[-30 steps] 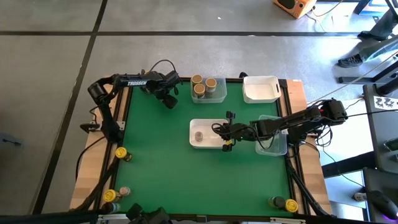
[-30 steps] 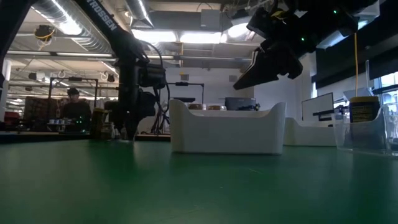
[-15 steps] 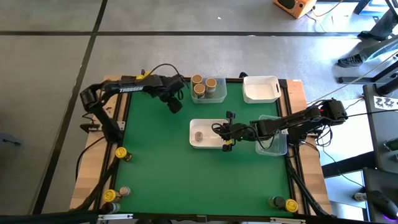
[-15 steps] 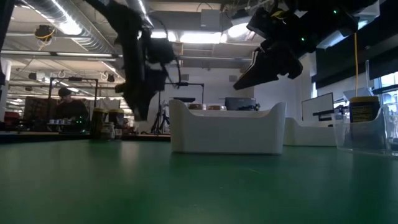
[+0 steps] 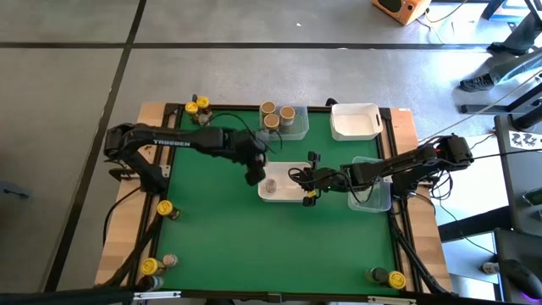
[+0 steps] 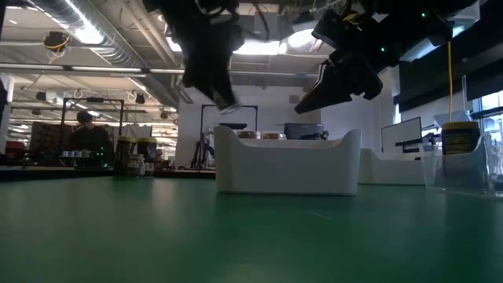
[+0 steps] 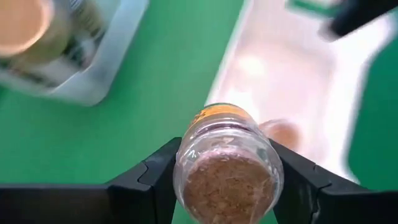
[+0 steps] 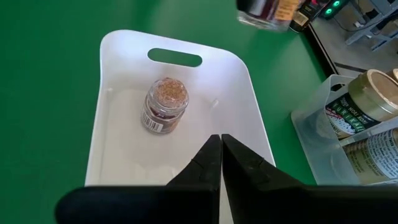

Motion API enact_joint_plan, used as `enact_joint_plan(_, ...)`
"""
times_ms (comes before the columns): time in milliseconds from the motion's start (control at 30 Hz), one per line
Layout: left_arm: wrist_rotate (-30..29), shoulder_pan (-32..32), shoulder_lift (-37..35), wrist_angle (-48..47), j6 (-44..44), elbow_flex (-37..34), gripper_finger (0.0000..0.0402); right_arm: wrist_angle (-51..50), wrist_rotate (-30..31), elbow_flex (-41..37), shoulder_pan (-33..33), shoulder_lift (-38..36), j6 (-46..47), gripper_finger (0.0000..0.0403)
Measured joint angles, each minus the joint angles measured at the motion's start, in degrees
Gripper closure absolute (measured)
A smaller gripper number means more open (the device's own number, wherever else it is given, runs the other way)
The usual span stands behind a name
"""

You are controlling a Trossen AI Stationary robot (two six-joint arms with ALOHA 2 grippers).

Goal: Sort spices by type
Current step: Put the brown seasoning bottle into the bottom white bin

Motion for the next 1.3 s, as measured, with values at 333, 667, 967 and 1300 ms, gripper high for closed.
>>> enact_joint_plan(333, -0.1, -6.5, 0.0, 10.5, -3.3, 0.0, 0.021, -1.2, 0.0, 0.0, 0.1, -2.0, -1.5, 0.0388)
enact_joint_plan(667, -1.4, -7.9, 4.7, 17.7, -5.0, 0.0, 0.021, -12.3, 0.5, 0.0, 0.1, -16.1, -0.5, 0.0388)
enact_joint_plan(967, -1.8, -7.8, 12.7, 17.1, -5.4, 7.0, 0.021, -18.8, 0.0, 0.0, 0.0, -22.2, 0.4, 0.0388)
enact_joint_plan(1300, -5.8, -6.6, 25.6, 5.1, -3.7, 21.9, 0.021, -20.8, 0.0, 0.0, 0.0, -22.3, 0.1, 0.0388)
